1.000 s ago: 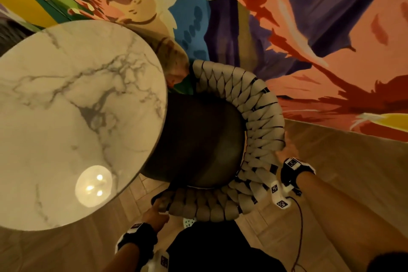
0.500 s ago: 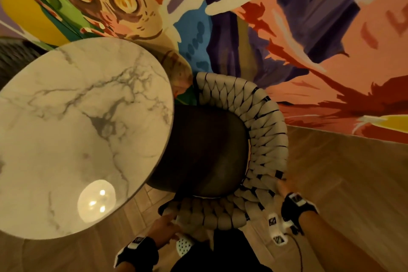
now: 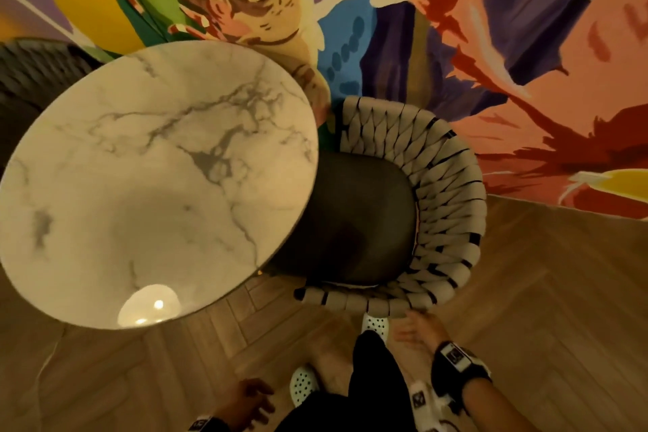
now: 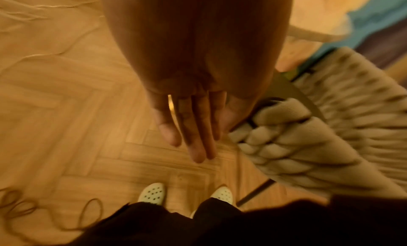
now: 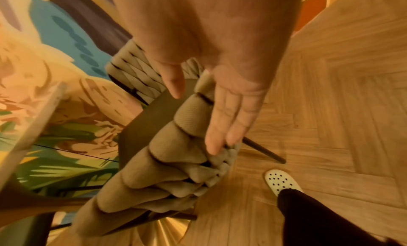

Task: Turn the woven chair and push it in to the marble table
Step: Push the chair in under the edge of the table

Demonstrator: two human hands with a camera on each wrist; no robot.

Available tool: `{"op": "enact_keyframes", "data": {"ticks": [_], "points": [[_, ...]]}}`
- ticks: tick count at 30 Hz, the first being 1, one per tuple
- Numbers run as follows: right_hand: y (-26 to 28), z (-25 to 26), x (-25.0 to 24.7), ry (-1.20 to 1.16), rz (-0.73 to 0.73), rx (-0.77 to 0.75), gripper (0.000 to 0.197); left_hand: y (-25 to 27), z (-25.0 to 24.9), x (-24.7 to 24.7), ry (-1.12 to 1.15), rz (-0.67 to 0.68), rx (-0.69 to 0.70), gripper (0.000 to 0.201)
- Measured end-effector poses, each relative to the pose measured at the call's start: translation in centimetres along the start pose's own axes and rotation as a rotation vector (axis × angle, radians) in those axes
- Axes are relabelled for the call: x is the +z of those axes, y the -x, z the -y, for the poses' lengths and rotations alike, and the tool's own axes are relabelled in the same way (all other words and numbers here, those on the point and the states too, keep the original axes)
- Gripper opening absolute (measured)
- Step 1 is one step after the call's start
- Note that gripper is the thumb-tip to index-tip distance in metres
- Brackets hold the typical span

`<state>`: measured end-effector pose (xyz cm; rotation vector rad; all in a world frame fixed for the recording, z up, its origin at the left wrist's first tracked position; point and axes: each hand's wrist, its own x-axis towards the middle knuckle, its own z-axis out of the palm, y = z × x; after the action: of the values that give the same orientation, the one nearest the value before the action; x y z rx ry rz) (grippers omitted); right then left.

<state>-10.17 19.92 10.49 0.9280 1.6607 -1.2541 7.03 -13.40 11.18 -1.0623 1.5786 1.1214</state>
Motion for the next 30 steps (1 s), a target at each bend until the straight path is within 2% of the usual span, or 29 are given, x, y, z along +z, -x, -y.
{"op": "enact_keyframes", "data": {"ticks": [3,4,6,9,11,13,15,18,20,23,25,27,30], "points": [[1.8,0.2,2.5,0.054,0.013,-0.034,0.039,-0.9,5.1,-2.0,0.067,-0.060,-0.033,0.016],[2.0,-0.1,2.8,0.137,-0.012,-0.110,0.047,-1.0,6.4,-2.5,0.078,-0.063,-0.053,0.017],[2.0,-0.8,2.8,0.471,-0.134,-0.341,0.061,-0.8,8.8,-3.1,0.081,-0.050,-0.088,0.017],[1.8,-1.5,2.6,1.097,-0.372,-0.555,0.034,-0.5,10.3,-3.5,0.094,-0.028,-0.094,0.020],[1.2,-1.1,3.8,1.249,-0.374,-0.665,0.045,-0.3,10.5,-3.6,0.087,-0.024,-0.086,0.022],[0.3,-0.1,5.5,1.370,-0.275,-0.733,0.067,0.3,10.5,-3.7,0.098,-0.039,-0.082,0.023],[-1.1,1.5,6.1,1.557,-0.195,-0.664,0.078,0.8,10.5,-3.9,0.107,-0.052,-0.082,0.023],[-2.6,3.8,2.9,1.724,-0.182,-0.492,0.087,1.5,9.9,-3.3,0.090,-0.096,-0.042,0.017],[-2.8,4.3,0.5,1.698,-0.189,-0.434,0.082,1.1,8.9,-2.2,0.110,-0.107,0.009,0.020],[-2.2,4.5,-0.6,1.716,-0.198,-0.405,0.068,0.7,4.2,0.6,0.134,-0.079,0.149,0.034],[-1.9,4.3,-0.4,1.737,-0.184,-0.408,0.066,1.0,-0.3,2.6,0.134,-0.005,0.285,0.051],[-1.5,3.7,-0.6,1.752,-0.164,-0.373,0.072,1.7,-4.8,4.3,0.133,0.083,0.325,0.061],[-1.1,3.2,-1.5,1.794,-0.192,-0.372,0.049,1.7,-8.7,6.6,0.069,0.187,0.383,0.075]]}}
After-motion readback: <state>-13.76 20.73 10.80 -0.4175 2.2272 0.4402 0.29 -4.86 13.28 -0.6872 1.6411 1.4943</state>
